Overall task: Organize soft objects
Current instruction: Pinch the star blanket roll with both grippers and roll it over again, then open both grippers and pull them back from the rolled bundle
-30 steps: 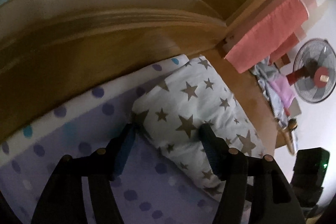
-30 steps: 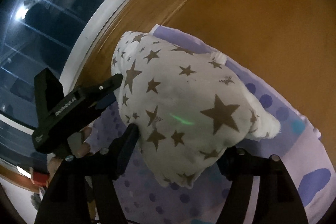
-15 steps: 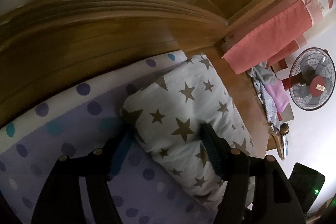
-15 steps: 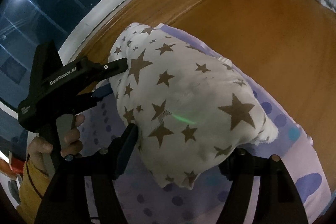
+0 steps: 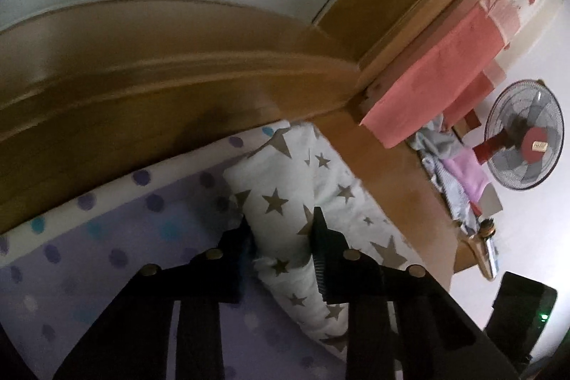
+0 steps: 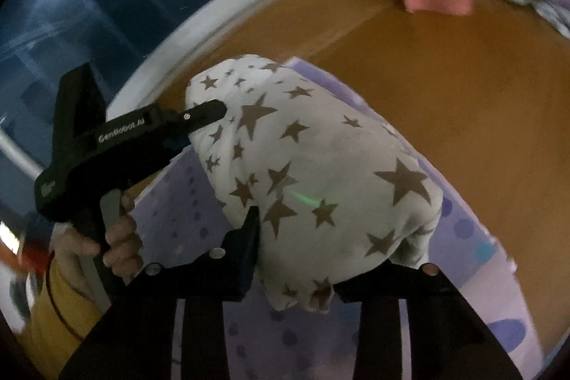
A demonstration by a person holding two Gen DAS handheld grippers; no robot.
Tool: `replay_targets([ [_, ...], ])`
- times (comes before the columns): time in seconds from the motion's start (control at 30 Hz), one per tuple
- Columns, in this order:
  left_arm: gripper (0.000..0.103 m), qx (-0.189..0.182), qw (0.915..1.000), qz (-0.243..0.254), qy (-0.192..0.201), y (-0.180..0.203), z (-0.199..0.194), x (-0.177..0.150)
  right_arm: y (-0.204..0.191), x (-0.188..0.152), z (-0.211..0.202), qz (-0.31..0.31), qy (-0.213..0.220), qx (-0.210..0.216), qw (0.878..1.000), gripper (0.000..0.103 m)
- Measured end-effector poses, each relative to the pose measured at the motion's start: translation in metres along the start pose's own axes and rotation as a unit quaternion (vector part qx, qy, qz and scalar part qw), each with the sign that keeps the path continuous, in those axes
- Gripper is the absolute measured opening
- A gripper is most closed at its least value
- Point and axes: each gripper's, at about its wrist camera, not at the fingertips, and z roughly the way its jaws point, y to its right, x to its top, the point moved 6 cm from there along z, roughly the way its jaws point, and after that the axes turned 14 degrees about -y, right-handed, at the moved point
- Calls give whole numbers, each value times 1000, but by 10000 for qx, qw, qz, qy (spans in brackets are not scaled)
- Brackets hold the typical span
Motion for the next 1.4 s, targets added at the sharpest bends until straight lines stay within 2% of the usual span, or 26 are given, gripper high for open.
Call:
replay_targets([
  [0.13,27,149,9995,-147,243,-6,-44,-28,-19,-7,-15,-1008,-288,398,9937,33],
  [0.23,27,410,9968,-483,479,-17,-81,-67,-39,-16,-18,-1959,-604,563,9771,33],
  [0.3,27,677,9921,-785,704,-23,-106,-99,-58,-26,-13,-2744,-966,743,9539,33],
  [0.37,27,908,9839,-1230,928,-25,-126,-137,-73,-37,-7,-3373,-1257,863,9290,33],
  [0.47,27,1153,9673,-1934,1164,-29,-141,-193,-95,-53,1,-4280,-1680,1031,8820,33],
  [0.5,27,1202,9611,-2166,1222,-30,-141,-210,-100,-61,4,-4562,-1832,1051,8644,33],
  [0.57,27,1290,9490,-2603,1227,-33,-130,-237,-102,-72,15,-4939,-2129,1031,8368,33],
  [0.63,29,1341,9392,-2974,1068,-39,-112,-262,-101,-84,32,-5192,-2335,791,8183,35],
  [0.67,33,1332,9340,-3141,1064,-42,-105,-271,-100,-87,38,-5273,-2323,720,8141,42],
  [0.77,42,1358,9247,-3369,1141,-40,-103,-286,-99,-88,36,-5218,-2278,663,8194,49],
  [0.83,43,1490,9259,-3318,1021,-36,-104,-288,-96,-87,36,-5100,-2287,626,8268,53],
  [0.93,43,1710,9310,-3108,862,-33,-113,-289,-86,-79,29,-4653,-2300,643,8523,54],
  [0.97,43,1801,9313,-3054,838,-33,-117,-289,-80,-76,24,-4416,-2252,656,8660,54],
  [1.1,43,1953,9368,-2786,817,-34,-137,-285,-66,-70,7,-3769,-2046,530,9018,54],
  [1.23,43,2167,9462,-2263,811,-31,-151,-267,-71,-64,-19,-3322,-1392,51,9329,54],
  [1.3,43,2352,9479,-2011,752,-34,-151,-252,-85,-61,-27,-3164,-1181,-19,9412,54],
  [1.4,43,2598,9479,-1736,617,-39,-142,-231,-109,-64,-22,-3196,-995,-93,9423,54],
])
